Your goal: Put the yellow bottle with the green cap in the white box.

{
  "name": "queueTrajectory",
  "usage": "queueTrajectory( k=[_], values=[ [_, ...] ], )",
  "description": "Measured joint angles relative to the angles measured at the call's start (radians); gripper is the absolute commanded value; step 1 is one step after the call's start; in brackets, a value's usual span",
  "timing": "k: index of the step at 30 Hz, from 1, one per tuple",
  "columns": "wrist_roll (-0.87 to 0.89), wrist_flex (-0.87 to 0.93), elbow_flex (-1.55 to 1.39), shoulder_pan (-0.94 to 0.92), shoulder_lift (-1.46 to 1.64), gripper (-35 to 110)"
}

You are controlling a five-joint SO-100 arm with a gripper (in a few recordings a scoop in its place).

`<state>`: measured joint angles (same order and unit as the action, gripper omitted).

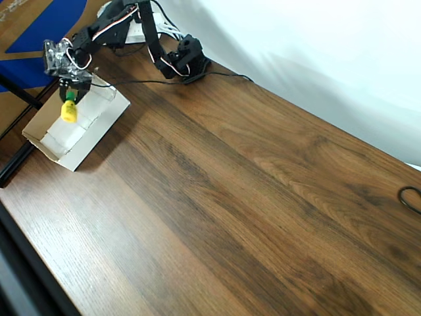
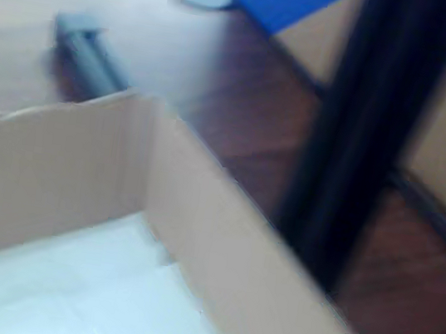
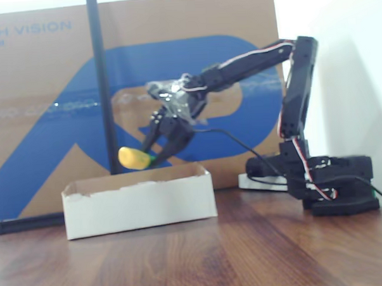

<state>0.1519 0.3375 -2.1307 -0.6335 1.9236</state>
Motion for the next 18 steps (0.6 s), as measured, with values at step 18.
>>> queueTrajectory(
  k=[18],
  values=[
    [0.014, -0.009, -0.037, 0.002, 0.034, 1]
  ],
)
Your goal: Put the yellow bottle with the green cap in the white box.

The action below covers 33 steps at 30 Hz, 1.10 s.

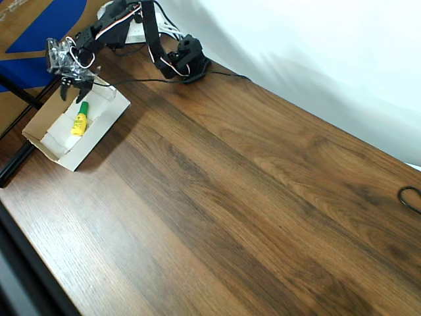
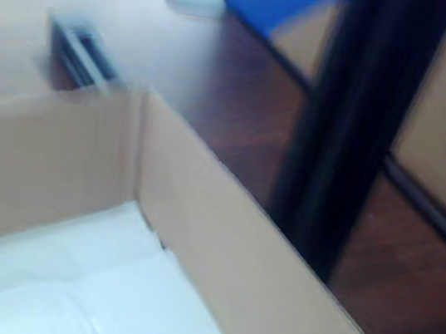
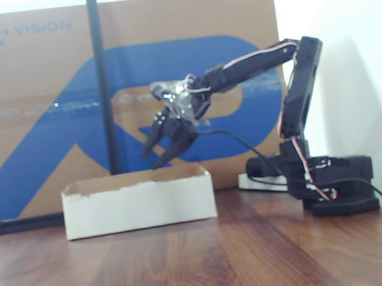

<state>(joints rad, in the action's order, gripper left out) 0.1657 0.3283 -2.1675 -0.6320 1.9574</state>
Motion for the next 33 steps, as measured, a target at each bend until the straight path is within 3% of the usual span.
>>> queueTrajectory(
  k=[13, 22, 33],
  values=[
    [-0.071, -0.02, -0.1, 0.137, 0.207, 0],
    [-0.255, -0.207, -0.39, 0.365, 0.486, 0],
    [-0.347, -0.235, -0.698, 0.505, 0.94, 0]
  ],
)
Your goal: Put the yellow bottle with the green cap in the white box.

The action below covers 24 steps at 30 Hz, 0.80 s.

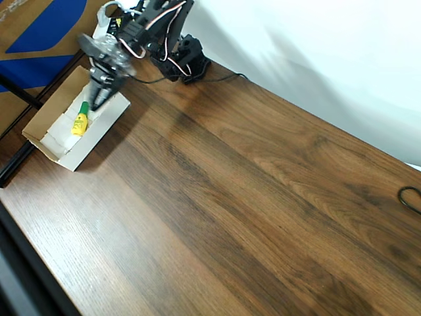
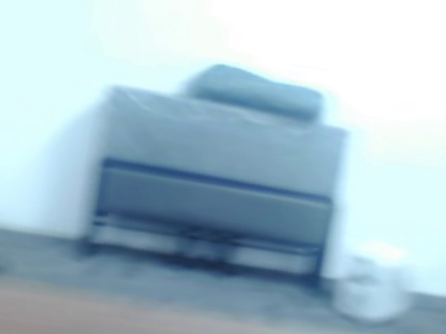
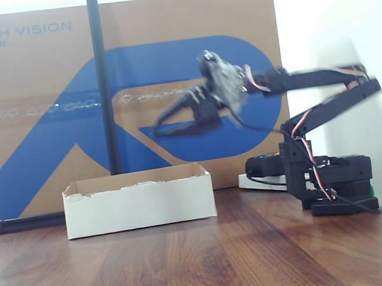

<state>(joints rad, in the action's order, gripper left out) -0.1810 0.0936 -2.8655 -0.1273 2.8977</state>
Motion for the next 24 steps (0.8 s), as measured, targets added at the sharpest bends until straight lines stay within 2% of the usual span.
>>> queueTrajectory(
  k=[6, 13, 20, 24],
  values=[
    [-0.028, 0.008, -0.169, 0.048, 0.213, 0],
    [-0.06, 0.107, -0.296, 0.081, 0.411, 0],
    [-0.054, 0.414, -0.295, 0.078, 0.531, 0],
    [-0.092, 0.692, -0.285, 0.1, 0.621, 0]
  ],
)
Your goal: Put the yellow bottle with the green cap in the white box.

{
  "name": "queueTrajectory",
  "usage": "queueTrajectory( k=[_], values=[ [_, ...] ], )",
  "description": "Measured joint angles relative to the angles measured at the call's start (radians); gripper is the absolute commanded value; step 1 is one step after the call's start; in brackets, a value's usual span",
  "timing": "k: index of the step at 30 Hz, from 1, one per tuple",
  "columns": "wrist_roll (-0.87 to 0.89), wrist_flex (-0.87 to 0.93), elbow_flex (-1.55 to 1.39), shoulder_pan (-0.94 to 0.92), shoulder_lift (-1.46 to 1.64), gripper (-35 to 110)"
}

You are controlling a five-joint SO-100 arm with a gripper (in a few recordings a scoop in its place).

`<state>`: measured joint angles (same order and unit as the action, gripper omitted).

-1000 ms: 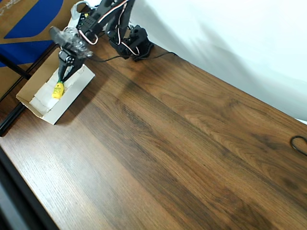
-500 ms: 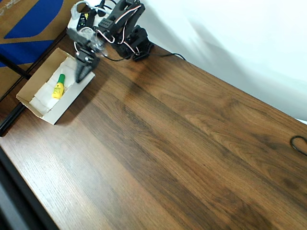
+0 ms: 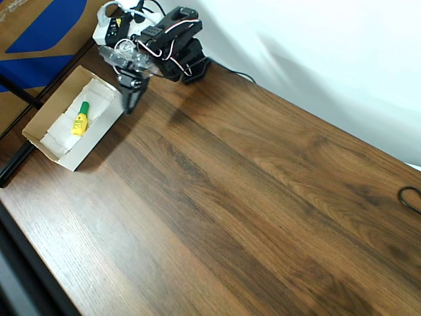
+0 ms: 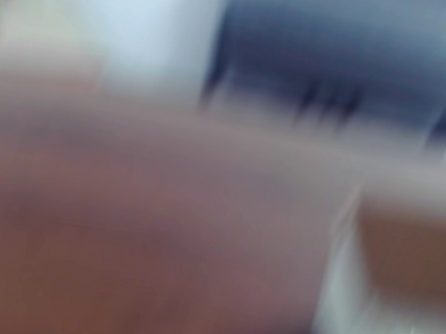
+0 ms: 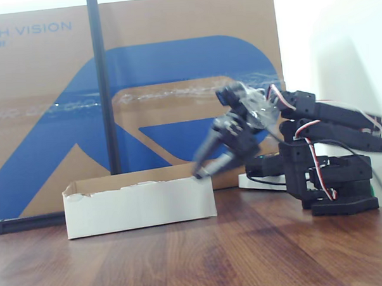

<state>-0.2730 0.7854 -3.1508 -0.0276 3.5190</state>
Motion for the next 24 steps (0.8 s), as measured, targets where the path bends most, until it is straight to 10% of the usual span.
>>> queueTrajectory(
  k=[11, 24],
  values=[
    [0.011, 0.411, 0.0, 0.032, 0.011, 0],
    [0.032, 0.477, 0.002, 0.035, 0.011, 0]
  ],
)
